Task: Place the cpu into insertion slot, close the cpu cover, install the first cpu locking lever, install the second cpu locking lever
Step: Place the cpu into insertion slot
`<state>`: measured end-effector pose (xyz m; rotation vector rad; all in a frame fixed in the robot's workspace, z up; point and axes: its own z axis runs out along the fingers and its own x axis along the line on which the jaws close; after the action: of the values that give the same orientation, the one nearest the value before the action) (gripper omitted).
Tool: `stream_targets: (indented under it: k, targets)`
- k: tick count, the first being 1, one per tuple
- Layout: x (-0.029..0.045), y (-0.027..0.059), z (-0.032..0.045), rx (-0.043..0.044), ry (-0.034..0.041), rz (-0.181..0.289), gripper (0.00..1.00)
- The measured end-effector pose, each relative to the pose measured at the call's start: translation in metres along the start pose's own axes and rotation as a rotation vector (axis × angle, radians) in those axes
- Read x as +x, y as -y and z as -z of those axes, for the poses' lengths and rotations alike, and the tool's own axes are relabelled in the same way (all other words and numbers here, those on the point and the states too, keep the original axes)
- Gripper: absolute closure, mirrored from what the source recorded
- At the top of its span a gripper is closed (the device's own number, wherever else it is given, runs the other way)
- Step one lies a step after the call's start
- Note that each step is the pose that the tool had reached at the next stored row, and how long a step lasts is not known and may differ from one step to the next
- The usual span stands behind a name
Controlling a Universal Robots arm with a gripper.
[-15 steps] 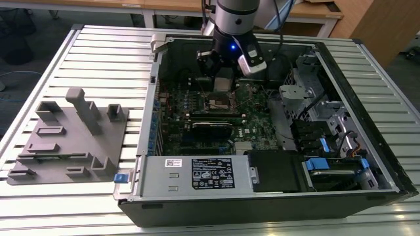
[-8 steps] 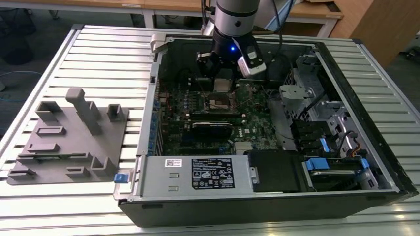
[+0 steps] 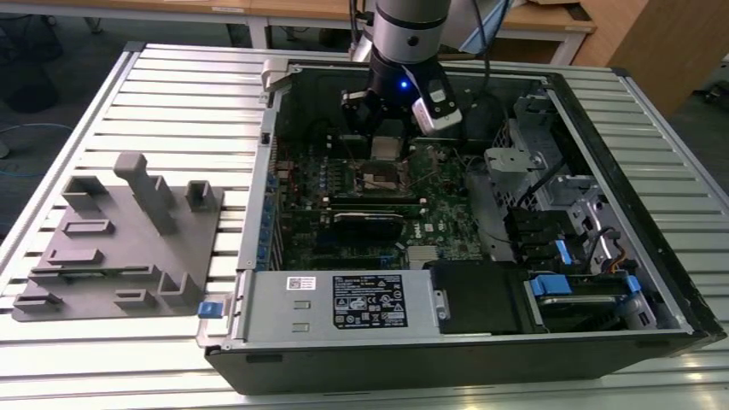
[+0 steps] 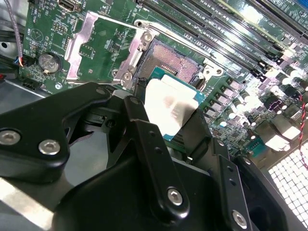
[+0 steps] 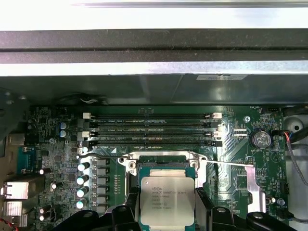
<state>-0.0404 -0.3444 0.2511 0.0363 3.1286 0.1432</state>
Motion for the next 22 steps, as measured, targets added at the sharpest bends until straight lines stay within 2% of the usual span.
stream_targets:
  k: [11,22]
  targets:
    - [0.0001,0.0013,-0.0136,0.0003,0.0003,0.0,0.46]
    - [0.0002,0.0014,-0.0144,0.0001,0.0011,-0.007,0.46]
